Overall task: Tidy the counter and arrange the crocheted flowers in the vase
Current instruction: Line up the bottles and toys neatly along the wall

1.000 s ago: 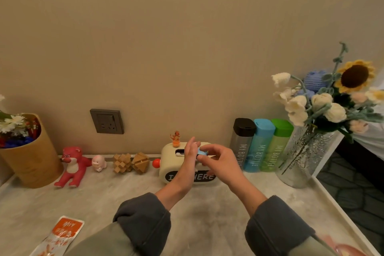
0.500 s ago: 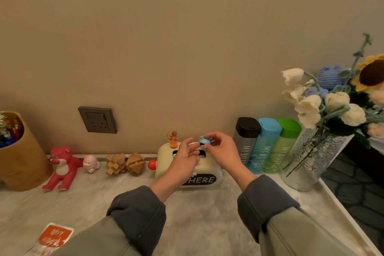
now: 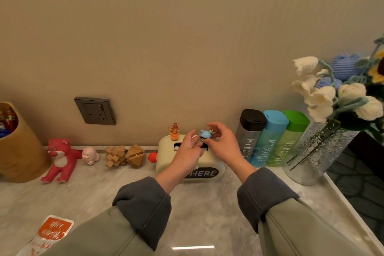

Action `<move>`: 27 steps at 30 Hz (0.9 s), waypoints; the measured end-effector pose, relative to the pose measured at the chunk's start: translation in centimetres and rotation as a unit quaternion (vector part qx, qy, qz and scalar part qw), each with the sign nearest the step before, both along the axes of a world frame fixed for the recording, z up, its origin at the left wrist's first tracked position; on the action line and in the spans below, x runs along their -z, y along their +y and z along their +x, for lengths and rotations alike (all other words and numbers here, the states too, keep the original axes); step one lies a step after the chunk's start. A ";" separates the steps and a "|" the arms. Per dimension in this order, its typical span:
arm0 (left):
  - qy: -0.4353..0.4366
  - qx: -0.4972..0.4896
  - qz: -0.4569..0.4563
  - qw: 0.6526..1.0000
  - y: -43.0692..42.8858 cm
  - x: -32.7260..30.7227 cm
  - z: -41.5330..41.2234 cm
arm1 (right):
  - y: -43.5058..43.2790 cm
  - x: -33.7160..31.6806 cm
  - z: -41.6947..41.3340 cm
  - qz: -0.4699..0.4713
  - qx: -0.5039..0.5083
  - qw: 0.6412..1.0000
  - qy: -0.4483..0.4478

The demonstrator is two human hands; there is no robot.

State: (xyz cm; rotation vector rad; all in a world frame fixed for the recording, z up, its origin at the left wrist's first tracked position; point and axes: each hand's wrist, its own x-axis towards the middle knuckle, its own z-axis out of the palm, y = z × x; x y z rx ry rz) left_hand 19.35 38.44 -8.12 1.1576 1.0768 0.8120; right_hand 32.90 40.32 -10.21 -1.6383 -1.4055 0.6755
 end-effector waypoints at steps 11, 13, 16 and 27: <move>-0.001 -0.008 -0.013 1.000 -0.3 -0.3 -0.5 | -0.2 0.2 -0.1 -0.010 0.012 1.000 -0.007; 0.002 -0.010 -0.012 1.000 -0.4 -0.4 -0.6 | -0.4 0.3 0.0 -0.011 0.020 1.000 -0.020; 0.004 -0.014 -0.008 1.000 -0.8 -0.7 -0.8 | -0.9 0.3 0.1 -0.012 0.030 0.999 -0.028; -0.009 -0.035 0.028 0.999 -4.0 -1.6 -1.7 | -6.1 -1.0 -1.4 0.016 0.042 0.999 0.022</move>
